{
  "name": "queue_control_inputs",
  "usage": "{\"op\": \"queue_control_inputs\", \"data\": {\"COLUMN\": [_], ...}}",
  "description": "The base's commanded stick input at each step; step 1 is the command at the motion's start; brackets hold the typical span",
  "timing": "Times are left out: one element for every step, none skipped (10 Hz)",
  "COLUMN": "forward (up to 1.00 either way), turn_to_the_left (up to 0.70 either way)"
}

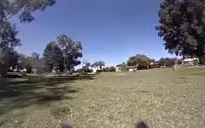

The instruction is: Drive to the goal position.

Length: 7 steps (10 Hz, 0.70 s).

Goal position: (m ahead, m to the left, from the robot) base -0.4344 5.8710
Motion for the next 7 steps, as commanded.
{"op": "queue_control_inputs", "data": {"forward": [0.0,0.0,0.0,0.0,0.0,0.0,0.0], "turn_to_the_left": [0.45,0.45,0.45,0.45,0.45,0.45,0.45]}}
